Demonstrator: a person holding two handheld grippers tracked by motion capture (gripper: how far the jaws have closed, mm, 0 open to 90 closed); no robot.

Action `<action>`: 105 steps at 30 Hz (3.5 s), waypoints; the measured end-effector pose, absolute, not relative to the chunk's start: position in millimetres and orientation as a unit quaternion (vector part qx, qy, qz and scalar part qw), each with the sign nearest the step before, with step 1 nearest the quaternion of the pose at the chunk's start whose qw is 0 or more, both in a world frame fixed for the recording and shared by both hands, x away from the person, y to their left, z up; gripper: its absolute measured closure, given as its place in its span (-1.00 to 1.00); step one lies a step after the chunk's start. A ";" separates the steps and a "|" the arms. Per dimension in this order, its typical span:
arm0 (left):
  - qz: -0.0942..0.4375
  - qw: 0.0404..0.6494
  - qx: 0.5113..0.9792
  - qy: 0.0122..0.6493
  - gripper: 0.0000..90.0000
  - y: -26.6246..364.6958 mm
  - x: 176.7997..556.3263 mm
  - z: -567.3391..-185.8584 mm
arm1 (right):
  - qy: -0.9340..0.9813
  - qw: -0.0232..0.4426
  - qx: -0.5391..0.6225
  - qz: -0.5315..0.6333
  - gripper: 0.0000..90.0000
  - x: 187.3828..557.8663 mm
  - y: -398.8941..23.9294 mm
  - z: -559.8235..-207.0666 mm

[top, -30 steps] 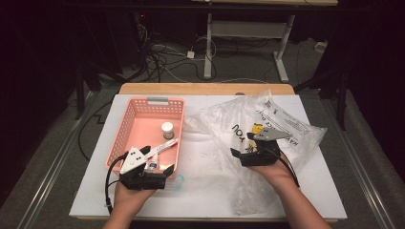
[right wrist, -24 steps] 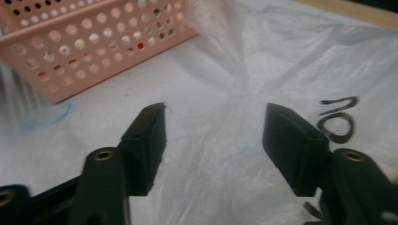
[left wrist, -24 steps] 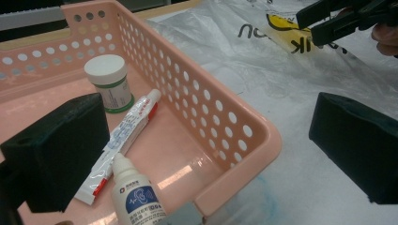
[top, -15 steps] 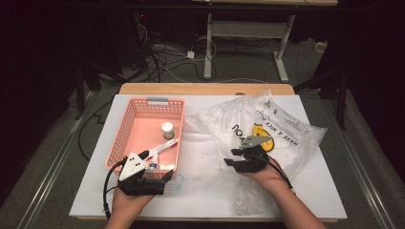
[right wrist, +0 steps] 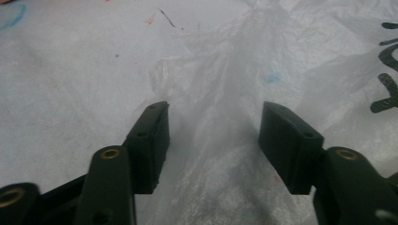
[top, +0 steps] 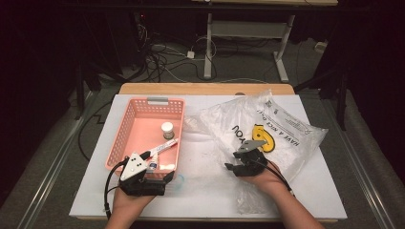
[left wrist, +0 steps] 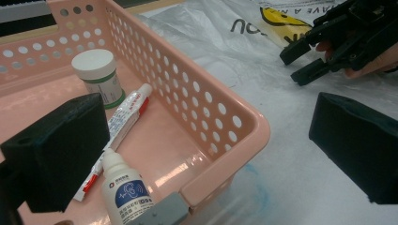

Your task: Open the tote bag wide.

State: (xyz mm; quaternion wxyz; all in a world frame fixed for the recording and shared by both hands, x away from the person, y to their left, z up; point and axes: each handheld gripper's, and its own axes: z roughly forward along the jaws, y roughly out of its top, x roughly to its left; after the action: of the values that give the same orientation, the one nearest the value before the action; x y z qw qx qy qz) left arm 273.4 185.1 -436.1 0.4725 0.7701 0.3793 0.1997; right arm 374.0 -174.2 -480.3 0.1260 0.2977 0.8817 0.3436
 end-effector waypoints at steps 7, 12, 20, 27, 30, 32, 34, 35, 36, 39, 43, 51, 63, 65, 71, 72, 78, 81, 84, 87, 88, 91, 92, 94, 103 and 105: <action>0.198 0.470 0.772 0.379 -1.00 184.4 273.2 -436.5 | 0.879 0.129 0.302 0.345 0.51 374.9 -180.1 -479.0; 0.198 0.470 0.773 0.378 -1.00 183.1 273.3 -436.5 | 0.880 0.129 0.300 0.345 0.79 375.7 -181.5 -478.1; 0.196 0.472 0.773 0.377 -1.00 182.0 273.3 -436.3 | 0.873 0.123 0.303 0.362 1.00 375.0 -184.5 -474.5; 0.195 0.473 0.773 0.376 -1.00 182.0 273.3 -436.3 | 0.862 0.129 0.304 0.385 1.00 374.2 -189.3 -469.0; 0.196 0.474 0.772 0.376 -1.00 181.9 272.9 -435.9 | 0.854 0.133 0.306 0.399 1.00 372.7 -191.7 -465.7; 0.196 0.474 0.772 0.375 -1.00 182.0 273.0 -435.8 | 0.847 0.136 0.308 0.410 1.00 371.6 -194.0 -463.8; 0.196 0.474 0.772 0.375 -1.00 181.8 273.3 -435.9 | 0.843 0.138 0.310 0.418 1.00 371.2 -196.4 -462.6; 0.196 0.474 0.772 0.375 -1.00 181.7 273.4 -435.9 | 0.840 0.139 0.313 0.421 1.00 371.2 -197.7 -462.0; 0.196 0.474 0.772 0.374 -1.00 181.6 273.5 -435.8 | 0.837 0.139 0.315 0.425 1.00 371.2 -198.9 -461.3; 0.196 0.474 0.773 0.374 -1.00 181.4 273.6 -435.7 | 0.832 0.141 0.314 0.435 1.00 370.7 -202.2 -458.7; 0.196 0.474 0.773 0.374 -1.00 181.4 273.8 -435.9 | 0.823 0.148 0.318 0.447 1.00 369.3 -205.6 -454.3; 0.196 0.475 0.773 0.372 -1.00 181.8 274.8 -435.9 | 0.796 0.177 0.318 0.483 1.00 362.7 -216.2 -438.7; 0.198 0.476 0.774 0.368 -1.00 179.7 278.1 -435.9 | 0.760 0.219 0.316 0.524 1.00 352.2 -236.3 -412.5; 0.197 0.478 0.773 0.367 -1.00 178.9 278.9 -436.1 | 0.755 0.224 0.318 0.528 1.00 351.0 -239.2 -408.9; 0.192 0.483 0.770 0.369 -1.00 178.5 280.5 -437.0 | 0.743 0.233 0.319 0.540 1.00 348.0 -246.0 -399.7; 0.191 0.485 0.769 0.370 -1.00 178.7 280.9 -437.2 | 0.741 0.235 0.320 0.541 1.00 347.1 -246.6 -398.2; 0.188 0.490 0.766 0.370 -1.00 180.0 282.2 -435.4 | 0.733 0.249 0.316 0.549 1.00 342.7 -246.2 -390.0; 0.182 0.491 0.765 0.375 -1.00 180.8 283.1 -434.0 | 0.732 0.251 0.310 0.552 1.00 341.8 -245.5 -386.9; 0.181 0.490 0.762 0.383 -1.00 182.7 284.1 -431.7 | 0.730 0.248 0.310 0.557 1.00 341.0 -245.6 -385.2; 0.179 0.487 0.760 0.392 -1.00 185.6 285.7 -430.1 | 0.727 0.246 0.310 0.561 1.00 340.6 -245.7 -384.3; 0.179 0.485 0.759 0.396 -1.00 186.5 286.5 -429.8 | 0.727 0.246 0.309 0.561 1.00 340.7 -245.9 -383.9; 0.180 0.482 0.758 0.401 -1.00 189.4 289.3 -427.8 | 0.726 0.245 0.309 0.563 1.00 340.6 -245.4 -383.3; 0.183 0.482 0.757 0.402 -1.00 190.5 290.5 -426.6 | 0.726 0.244 0.309 0.564 1.00 340.7 -245.4 -383.3; 0.190 0.483 0.753 0.405 -1.00 193.2 292.9 -423.9 | 0.728 0.242 0.307 0.563 1.00 341.5 -245.8 -383.6; 0.198 0.487 0.734 0.429 -1.00 204.3 309.3 -412.0 | 0.728 0.232 0.308 0.567 1.00 344.1 -247.4 -387.3; 0.193 0.493 0.731 0.430 -1.00 206.2 314.6 -409.7 | 0.728 0.231 0.308 0.567 1.00 344.7 -247.0 -387.1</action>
State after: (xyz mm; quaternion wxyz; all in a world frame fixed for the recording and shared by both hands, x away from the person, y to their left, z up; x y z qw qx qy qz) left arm 314.6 206.2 -409.7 0.4925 0.7315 0.4303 0.1929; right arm 344.7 -247.0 -387.1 0.2307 0.3077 0.7280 0.5675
